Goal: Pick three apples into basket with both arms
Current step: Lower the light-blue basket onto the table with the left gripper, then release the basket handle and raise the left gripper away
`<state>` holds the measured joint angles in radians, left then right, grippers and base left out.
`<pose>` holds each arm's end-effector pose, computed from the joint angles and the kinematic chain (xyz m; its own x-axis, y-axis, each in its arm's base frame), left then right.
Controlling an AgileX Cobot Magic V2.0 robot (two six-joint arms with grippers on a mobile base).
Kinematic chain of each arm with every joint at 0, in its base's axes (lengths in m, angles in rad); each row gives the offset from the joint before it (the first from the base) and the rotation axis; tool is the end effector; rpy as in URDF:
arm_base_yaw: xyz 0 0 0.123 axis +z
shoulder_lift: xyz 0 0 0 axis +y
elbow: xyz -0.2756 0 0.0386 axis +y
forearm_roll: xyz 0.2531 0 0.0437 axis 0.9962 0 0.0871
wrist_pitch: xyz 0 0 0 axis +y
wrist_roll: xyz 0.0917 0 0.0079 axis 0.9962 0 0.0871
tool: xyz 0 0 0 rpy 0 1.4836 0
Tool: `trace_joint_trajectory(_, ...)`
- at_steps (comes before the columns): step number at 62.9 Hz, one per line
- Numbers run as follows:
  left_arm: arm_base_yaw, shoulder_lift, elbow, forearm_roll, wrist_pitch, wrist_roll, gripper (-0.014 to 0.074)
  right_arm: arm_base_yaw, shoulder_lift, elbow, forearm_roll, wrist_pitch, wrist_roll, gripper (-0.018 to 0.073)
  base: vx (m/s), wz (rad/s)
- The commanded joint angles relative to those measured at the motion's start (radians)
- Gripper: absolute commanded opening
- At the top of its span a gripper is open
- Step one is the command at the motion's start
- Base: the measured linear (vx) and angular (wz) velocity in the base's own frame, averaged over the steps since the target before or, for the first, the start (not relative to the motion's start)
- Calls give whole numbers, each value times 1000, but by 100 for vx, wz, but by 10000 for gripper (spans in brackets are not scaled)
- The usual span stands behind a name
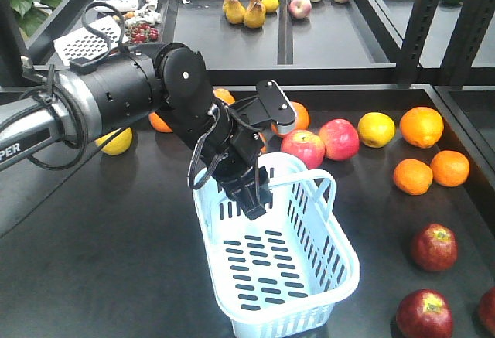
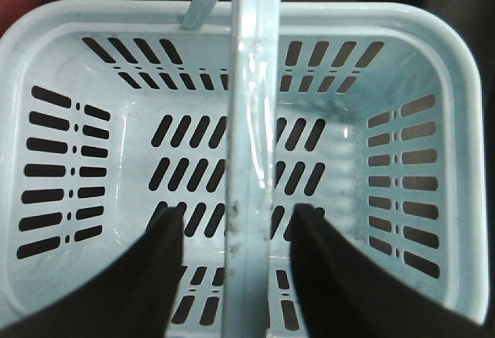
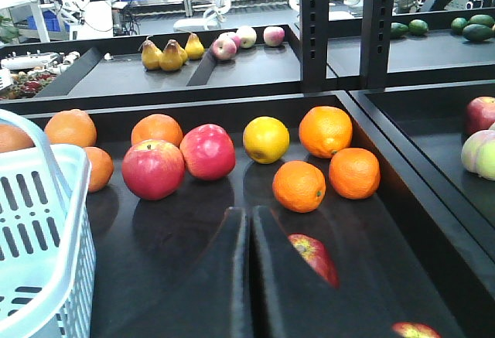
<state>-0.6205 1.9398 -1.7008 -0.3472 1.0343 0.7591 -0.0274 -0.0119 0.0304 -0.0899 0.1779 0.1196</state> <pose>0.3316 -0.2701 0.2680 -0.2702 0.8335 -0.4819 0.9523 0.3050 -0.0065 0.0692 -0.0034 0.1872 -0.1069 0.0340 -0.9937 0.0465 0.9985 0.0292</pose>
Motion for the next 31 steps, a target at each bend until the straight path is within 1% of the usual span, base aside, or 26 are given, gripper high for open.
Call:
trace_joint_trajectory(1, -2, -65, -31, -22, -27, -10, 432, 4, -6, 12, -6, -75, -3, -8, 0, 0)
trace_joint_trajectory(5, -2, -81, -33, -21, -22, -27, 454, 4, -6, 12, -6, -75, -3, -8, 0, 0)
trace_joint_trajectory(10, -2, -112, -34, -7, -10, -67, 451, 4, -6, 12, -6, -75, -3, -8, 0, 0)
trace_joint_trajectory(15, -2, -157, -34, 32, 17, -124, 434, 4, -6, 12, -6, -75, -3, -8, 0, 0)
trace_joint_trajectory(19, -2, -196, -34, 79, 51, -190, 406, 4, -6, 12, -6, -75, -3, -8, 0, 0)
trace_joint_trajectory(24, -2, -256, -34, 133, 107, -258, 346, 4, -6, 12, -6, -75, -3, -8, 0, 0)
trace_joint_trajectory(28, -2, -306, -34, 166, 144, -312, 262, 4, -6, 12, -6, -75, -3, -8, 0, 0)
trace_joint_trajectory(31, -2, -349, -34, 181, 166, -332, 190, 4, -6, 12, -6, -75, -3, -8, 0, 0)
